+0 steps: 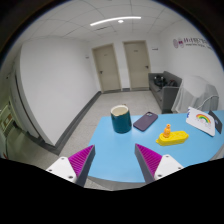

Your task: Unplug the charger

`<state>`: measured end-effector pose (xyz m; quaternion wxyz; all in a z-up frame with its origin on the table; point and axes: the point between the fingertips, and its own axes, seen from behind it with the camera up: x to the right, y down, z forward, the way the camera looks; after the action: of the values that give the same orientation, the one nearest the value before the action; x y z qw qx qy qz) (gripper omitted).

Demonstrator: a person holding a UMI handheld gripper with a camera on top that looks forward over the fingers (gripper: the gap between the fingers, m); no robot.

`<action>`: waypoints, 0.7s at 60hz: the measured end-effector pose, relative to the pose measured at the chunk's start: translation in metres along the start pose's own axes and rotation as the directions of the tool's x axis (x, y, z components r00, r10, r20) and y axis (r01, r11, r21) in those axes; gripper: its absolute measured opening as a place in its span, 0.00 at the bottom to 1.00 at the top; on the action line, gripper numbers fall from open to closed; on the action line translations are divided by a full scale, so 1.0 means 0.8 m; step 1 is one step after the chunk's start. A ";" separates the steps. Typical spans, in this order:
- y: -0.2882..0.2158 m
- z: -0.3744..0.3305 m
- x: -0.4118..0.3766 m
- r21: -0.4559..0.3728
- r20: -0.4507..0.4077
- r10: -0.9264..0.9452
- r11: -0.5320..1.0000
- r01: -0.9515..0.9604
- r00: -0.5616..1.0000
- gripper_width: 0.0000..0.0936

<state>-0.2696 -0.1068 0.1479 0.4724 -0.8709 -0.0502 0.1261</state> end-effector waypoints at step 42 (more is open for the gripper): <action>-0.003 0.157 0.295 0.002 -0.138 -0.009 1.000 0.009 0.990 0.59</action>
<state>-0.0756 0.0453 0.0433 0.4765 -0.8766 -0.0212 0.0636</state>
